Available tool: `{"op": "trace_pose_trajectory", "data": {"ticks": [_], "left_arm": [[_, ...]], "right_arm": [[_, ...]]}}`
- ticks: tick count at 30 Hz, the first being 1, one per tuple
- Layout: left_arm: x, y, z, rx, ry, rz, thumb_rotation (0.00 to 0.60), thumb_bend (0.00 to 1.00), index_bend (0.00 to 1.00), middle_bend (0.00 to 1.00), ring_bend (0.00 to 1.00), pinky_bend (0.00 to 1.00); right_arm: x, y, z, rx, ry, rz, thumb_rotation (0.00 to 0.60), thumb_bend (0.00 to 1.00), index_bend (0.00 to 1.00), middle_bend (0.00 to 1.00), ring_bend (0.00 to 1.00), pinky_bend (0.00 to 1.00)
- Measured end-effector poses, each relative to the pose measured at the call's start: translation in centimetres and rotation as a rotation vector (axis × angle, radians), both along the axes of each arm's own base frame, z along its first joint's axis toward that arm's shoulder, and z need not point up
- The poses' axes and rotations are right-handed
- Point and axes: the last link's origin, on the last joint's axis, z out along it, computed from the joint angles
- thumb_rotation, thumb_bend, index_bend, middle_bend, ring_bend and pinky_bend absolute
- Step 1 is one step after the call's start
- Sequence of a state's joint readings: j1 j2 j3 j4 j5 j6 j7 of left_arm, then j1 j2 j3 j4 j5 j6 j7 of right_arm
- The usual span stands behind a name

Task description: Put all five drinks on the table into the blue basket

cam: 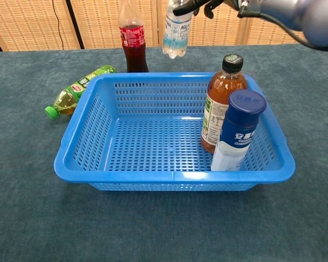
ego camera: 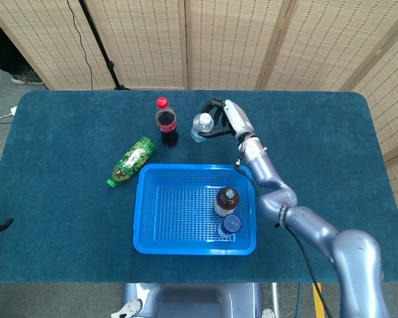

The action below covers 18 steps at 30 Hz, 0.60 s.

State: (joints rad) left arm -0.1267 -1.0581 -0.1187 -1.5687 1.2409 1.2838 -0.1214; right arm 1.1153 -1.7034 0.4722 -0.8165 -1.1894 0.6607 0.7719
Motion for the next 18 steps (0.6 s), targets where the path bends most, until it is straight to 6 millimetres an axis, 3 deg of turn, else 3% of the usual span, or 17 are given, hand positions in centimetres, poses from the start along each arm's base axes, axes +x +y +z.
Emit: {"op": "trace_pose_trajectory", "data": {"ticks": [7,11,14,18], "left_arm": [[0.3,-0.2,-0.2,-0.007,0.002,-0.013,0.6,0.15,0.0,0.0,0.0,0.0],[0.3,-0.2,-0.2,-0.007,0.004,-0.013,0.6,0.15,0.0,0.0,0.0,0.0],[0.3,-0.2,-0.2,-0.011,0.004,-0.015,0.6,0.15,0.0,0.0,0.0,0.0],[0.4,-0.2,-0.3,-0.012,0.005,-0.021,0.6,0.15,0.0,0.0,0.0,0.0]], "right_arm": [[1.4,4.9,5.0,0.084,-0.041,0.099,0.6,0.18,0.66,0.74,0.61,0.77],[0.7,8.0,8.2,0.107,0.026,0.122,0.6,0.18,0.66,0.74,0.61,0.77],[-0.8,9.9,8.7,0.131,0.086,0.111,0.6,0.18,0.66,0.74,0.61,0.77],[-2.1,11.2,7.7,0.173,0.135,0.107,0.6,0.18,0.66,0.74,0.61,0.77]]}}
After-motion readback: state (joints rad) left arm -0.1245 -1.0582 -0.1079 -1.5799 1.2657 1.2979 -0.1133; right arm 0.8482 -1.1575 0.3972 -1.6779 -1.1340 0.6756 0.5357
